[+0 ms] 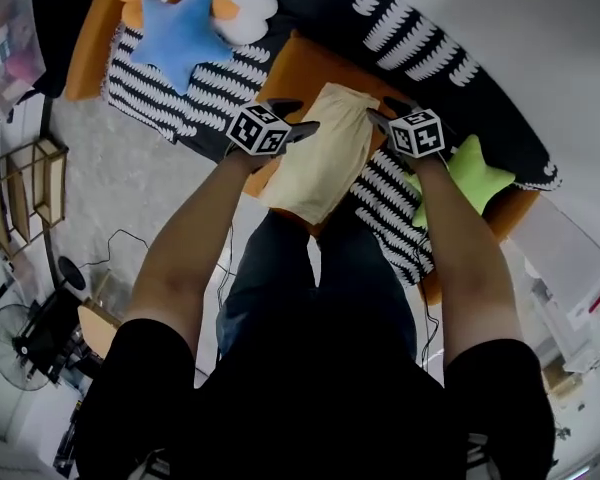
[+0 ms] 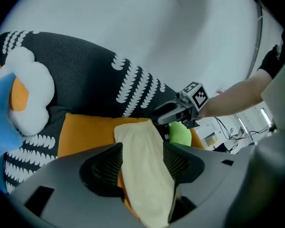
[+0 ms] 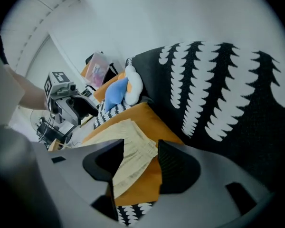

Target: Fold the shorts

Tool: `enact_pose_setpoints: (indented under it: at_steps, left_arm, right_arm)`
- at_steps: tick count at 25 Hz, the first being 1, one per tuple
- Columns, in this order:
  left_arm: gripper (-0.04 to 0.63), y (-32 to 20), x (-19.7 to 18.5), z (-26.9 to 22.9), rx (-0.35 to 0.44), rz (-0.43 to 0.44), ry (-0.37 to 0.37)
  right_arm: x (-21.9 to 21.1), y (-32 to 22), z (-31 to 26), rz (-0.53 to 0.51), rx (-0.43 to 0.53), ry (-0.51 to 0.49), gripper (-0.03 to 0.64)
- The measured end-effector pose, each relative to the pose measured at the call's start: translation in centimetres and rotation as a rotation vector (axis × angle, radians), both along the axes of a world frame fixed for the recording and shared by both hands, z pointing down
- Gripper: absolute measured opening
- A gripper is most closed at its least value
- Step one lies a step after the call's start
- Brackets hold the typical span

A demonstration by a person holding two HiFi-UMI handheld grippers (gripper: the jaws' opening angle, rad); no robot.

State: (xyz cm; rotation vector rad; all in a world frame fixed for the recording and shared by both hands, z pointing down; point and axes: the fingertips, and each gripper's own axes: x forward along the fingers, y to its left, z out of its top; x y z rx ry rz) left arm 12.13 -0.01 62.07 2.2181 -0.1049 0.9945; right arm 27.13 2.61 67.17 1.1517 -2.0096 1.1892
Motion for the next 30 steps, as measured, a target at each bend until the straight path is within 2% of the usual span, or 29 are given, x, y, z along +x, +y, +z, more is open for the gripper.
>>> enact_pose_setpoints:
  at_steps: [5,10,15,19,22,26,28,30]
  left_arm:
    - [0.278,-1.9,2.1,3.5,0.007,0.044,-0.028]
    - [0.27,-3.5,4.6,5.7,-0.029,0.012,-0.02]
    - [0.249,-3.3,4.9,8.8,-0.088,-0.006,-0.07]
    - [0.184,-2.2,4.5,10.0,-0.132,0.008,-0.089]
    - [0.134,-2.1,4.4,10.2,-0.134,0.001,-0.095]
    - [0.066,-2.7,4.9,10.0,-0.127,0.015,-0.092]
    - [0.046,-3.0,5.2,9.7,-0.111,0.041,-0.09]
    - [0.04,-3.3,5.5,9.4,-0.086,0.065,-0.091]
  right_arm:
    - [0.2,-0.9,3.2,0.048,-0.03,-0.028,0.236]
    - [-0.8,-1.0,5.2,0.053,-0.061,-0.083,0.242]
    - [-1.5,-1.3,6.4,0.069,-0.073,-0.103,0.241]
    - [-1.8,-1.4,6.4,0.084,-0.07,-0.124,0.227]
    - [-2.2,-1.0,6.1,0.046,-0.061,-0.125,0.198]
    - [-2.9,-1.2,5.7,0.022,-0.082,-0.165,0.151]
    - [-3.1,-1.5,5.5,0.008,-0.094,-0.167,0.105]
    - [-2.8,-2.0,5.2,0.008,-0.098,-0.157,0.094]
